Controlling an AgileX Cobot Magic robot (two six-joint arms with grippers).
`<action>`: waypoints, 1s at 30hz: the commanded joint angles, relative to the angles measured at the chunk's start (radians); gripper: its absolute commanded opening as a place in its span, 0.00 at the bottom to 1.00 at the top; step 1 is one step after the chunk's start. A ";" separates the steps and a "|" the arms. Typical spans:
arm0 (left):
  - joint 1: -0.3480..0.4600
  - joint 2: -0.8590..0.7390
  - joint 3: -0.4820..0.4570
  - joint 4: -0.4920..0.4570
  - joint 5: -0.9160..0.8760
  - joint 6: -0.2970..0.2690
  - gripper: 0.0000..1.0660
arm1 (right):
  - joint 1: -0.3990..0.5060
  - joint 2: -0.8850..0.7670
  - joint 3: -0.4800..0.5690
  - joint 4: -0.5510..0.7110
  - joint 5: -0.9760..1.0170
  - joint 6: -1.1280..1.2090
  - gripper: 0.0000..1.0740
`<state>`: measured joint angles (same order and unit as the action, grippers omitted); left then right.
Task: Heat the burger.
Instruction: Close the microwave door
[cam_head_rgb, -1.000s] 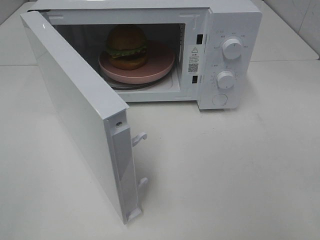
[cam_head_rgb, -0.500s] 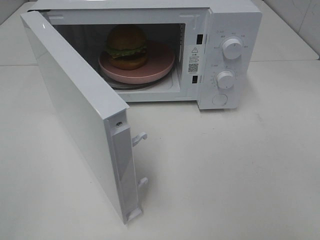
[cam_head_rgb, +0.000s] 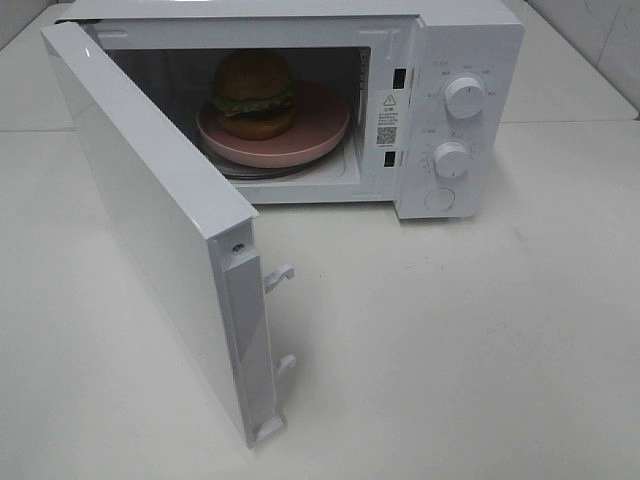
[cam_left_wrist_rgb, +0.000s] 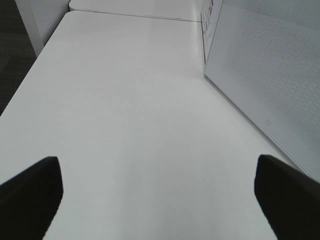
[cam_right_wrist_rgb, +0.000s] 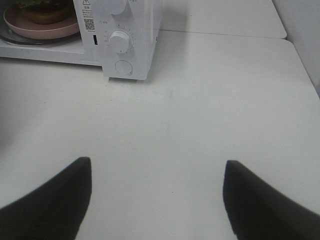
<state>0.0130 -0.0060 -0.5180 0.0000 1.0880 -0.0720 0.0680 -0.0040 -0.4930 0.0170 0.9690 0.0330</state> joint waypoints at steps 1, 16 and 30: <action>-0.002 -0.002 -0.001 0.000 -0.017 0.001 0.91 | -0.006 -0.027 0.002 0.006 -0.009 -0.012 0.65; -0.002 -0.002 -0.001 0.000 -0.017 0.001 0.91 | -0.006 -0.027 0.002 0.005 -0.009 0.003 0.65; -0.002 -0.002 -0.001 0.000 -0.017 0.001 0.91 | -0.006 -0.027 0.002 0.005 -0.009 0.003 0.65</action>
<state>0.0130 -0.0060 -0.5180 0.0000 1.0880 -0.0720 0.0680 -0.0040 -0.4930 0.0170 0.9690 0.0340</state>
